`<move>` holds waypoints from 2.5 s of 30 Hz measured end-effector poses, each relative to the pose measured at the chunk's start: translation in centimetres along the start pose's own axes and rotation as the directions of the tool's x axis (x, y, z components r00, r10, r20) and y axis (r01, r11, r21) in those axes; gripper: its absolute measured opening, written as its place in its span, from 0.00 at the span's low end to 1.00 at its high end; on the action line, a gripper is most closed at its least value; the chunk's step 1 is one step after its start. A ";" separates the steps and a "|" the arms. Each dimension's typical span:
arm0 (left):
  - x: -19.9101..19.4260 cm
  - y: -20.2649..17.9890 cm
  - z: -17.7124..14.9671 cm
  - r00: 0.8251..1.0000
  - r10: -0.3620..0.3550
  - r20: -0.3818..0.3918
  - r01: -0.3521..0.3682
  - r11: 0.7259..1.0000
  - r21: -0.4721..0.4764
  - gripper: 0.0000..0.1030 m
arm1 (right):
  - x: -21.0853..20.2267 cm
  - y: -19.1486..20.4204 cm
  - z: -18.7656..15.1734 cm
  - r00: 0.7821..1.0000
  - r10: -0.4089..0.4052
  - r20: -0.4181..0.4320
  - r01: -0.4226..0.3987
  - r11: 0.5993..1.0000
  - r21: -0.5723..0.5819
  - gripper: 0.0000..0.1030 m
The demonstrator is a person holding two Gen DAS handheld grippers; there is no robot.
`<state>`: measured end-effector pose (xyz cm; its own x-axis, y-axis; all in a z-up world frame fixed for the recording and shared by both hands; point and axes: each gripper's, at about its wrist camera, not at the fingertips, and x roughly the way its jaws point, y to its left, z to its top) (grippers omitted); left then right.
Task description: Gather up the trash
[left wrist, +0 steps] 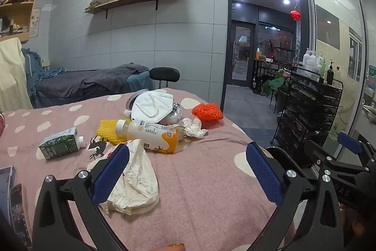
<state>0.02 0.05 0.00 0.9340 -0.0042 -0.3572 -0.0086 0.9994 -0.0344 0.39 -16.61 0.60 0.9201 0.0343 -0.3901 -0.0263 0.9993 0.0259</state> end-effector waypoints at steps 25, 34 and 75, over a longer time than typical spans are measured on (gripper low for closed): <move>-0.4 0.2 0.1 1.000 -0.002 0.002 0.002 1.000 -0.002 0.95 | 0.1 0.0 0.0 1.000 0.004 0.000 -0.004 1.000 0.006 0.96; -0.2 0.1 -0.2 1.000 -0.004 -0.001 0.004 1.000 -0.001 0.95 | 0.2 0.2 -0.1 1.000 0.003 -0.003 -0.003 1.000 0.008 0.96; 0.3 -0.1 -0.6 1.000 -0.008 -0.011 0.008 1.000 -0.005 0.95 | 1.3 0.8 -1.0 1.000 0.010 -0.015 -0.009 1.000 0.015 0.96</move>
<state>0.05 -0.10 -0.65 0.9303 -0.0124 -0.3667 -0.0033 0.9991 -0.0422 1.17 -15.72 -0.82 0.9138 0.0442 -0.4038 -0.0289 0.9986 0.0437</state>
